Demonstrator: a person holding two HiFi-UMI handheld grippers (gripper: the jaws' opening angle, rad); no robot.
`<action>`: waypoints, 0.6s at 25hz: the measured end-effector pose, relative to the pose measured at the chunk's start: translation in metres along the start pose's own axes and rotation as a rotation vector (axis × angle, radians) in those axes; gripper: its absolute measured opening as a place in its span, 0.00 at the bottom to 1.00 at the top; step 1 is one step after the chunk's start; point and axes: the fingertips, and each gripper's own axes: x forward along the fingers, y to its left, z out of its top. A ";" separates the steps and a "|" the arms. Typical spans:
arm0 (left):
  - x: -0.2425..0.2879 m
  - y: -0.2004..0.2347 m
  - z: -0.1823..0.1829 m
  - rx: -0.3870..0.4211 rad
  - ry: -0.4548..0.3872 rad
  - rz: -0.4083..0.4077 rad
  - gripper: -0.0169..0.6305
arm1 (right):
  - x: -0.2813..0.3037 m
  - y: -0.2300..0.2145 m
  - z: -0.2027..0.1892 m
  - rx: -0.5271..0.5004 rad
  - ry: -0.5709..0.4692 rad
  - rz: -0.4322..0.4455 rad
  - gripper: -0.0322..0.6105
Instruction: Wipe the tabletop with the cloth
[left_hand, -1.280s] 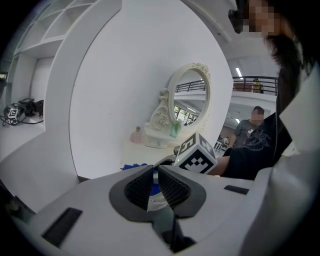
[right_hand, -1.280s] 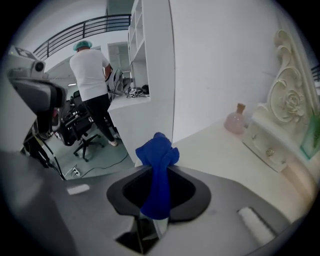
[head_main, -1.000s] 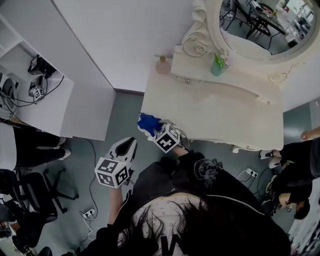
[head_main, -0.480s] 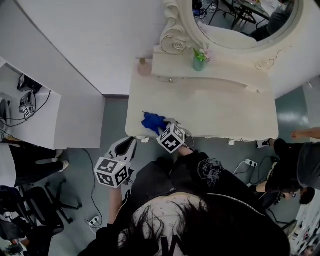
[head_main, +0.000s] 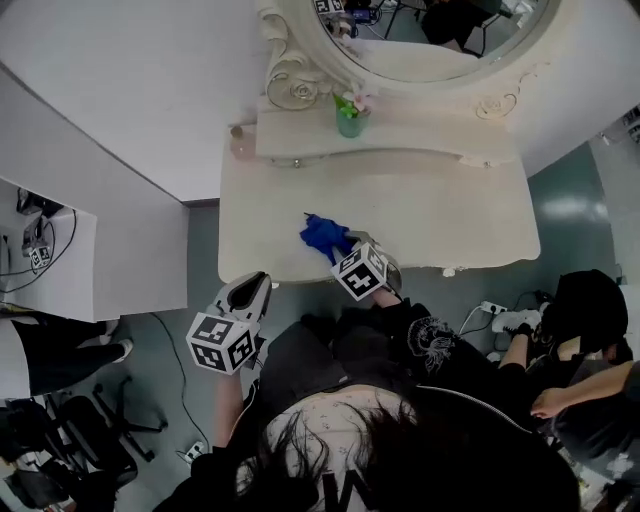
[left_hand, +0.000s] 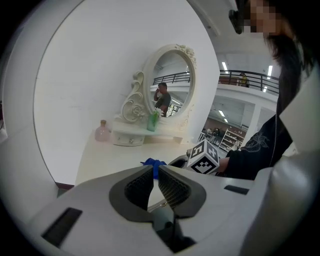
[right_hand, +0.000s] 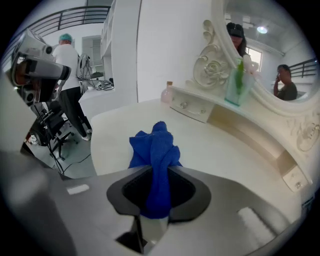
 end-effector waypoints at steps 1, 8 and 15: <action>0.006 -0.006 0.001 0.005 0.006 -0.008 0.04 | -0.004 -0.009 -0.006 0.014 0.001 -0.010 0.19; 0.057 -0.054 0.015 0.046 0.040 -0.081 0.04 | -0.042 -0.079 -0.059 0.116 0.019 -0.087 0.19; 0.114 -0.115 0.029 0.098 0.066 -0.167 0.04 | -0.090 -0.159 -0.124 0.230 0.039 -0.181 0.19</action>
